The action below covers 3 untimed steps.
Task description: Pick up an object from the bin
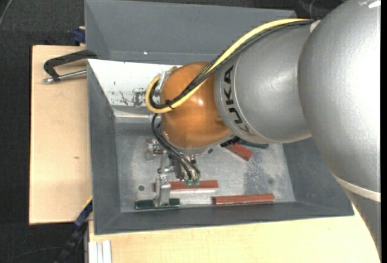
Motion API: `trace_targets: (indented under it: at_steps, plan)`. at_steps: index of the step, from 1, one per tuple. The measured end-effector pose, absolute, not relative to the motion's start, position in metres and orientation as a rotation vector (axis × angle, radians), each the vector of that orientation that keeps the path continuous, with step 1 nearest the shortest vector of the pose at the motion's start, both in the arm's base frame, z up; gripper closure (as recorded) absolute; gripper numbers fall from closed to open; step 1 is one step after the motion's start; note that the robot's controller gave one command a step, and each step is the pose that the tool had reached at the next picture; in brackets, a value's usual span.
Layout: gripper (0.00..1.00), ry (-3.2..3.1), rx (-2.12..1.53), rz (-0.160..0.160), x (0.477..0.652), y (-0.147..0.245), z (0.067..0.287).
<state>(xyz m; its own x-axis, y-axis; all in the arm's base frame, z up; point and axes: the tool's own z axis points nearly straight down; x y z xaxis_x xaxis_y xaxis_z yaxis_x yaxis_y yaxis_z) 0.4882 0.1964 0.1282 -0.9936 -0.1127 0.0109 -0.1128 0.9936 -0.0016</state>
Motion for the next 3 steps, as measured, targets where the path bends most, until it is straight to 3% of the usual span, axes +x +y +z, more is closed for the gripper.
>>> trace_targets:
  at_steps: [1, 2, 3]
  plan:
    - [0.0, -3.124, 0.286, 0.007, 0.52, 0.121, 0.071]
    - [1.0, -3.127, 0.296, -0.002, 0.519, 0.128, 0.074]
    - [1.0, -3.142, 0.308, -0.005, 0.538, 0.141, 0.238]
